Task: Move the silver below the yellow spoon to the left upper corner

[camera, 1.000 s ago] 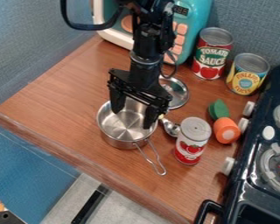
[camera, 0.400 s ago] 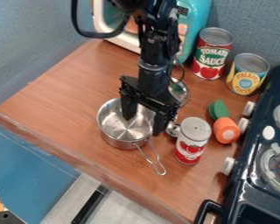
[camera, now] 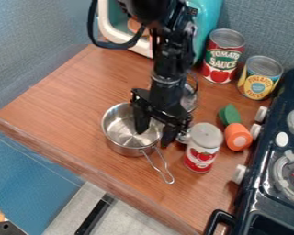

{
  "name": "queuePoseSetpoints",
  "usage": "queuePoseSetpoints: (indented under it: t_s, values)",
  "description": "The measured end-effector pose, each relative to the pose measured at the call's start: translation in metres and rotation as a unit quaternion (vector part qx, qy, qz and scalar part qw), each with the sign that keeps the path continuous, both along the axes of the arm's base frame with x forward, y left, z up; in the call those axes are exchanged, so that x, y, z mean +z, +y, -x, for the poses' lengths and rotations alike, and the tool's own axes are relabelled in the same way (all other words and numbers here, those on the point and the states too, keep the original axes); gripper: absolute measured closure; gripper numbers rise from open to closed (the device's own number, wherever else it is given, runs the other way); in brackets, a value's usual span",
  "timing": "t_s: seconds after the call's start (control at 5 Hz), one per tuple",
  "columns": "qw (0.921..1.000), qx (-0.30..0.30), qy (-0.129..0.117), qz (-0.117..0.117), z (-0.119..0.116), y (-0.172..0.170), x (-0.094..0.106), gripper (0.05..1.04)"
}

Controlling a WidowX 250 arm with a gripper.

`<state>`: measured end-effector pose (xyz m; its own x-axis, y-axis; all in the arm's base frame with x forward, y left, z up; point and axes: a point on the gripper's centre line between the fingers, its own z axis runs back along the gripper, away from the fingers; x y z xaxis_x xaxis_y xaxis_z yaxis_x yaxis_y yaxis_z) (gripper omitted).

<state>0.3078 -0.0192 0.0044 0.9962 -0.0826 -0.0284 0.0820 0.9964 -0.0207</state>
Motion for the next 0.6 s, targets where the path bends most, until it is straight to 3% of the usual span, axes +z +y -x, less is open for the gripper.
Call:
queuePoseSetpoints:
  t_s: [0.2,0.4,0.6]
  values:
    - [1.0000,-0.006,-0.003,-0.006,-0.0010,0.0018,0.0004,0.702]
    - [1.0000,-0.006,0.000,-0.007,-0.0001,0.0022,0.0000,0.922]
    - [0.9999,-0.009,0.007,-0.005,0.0024,0.0027,0.0003,1.005]
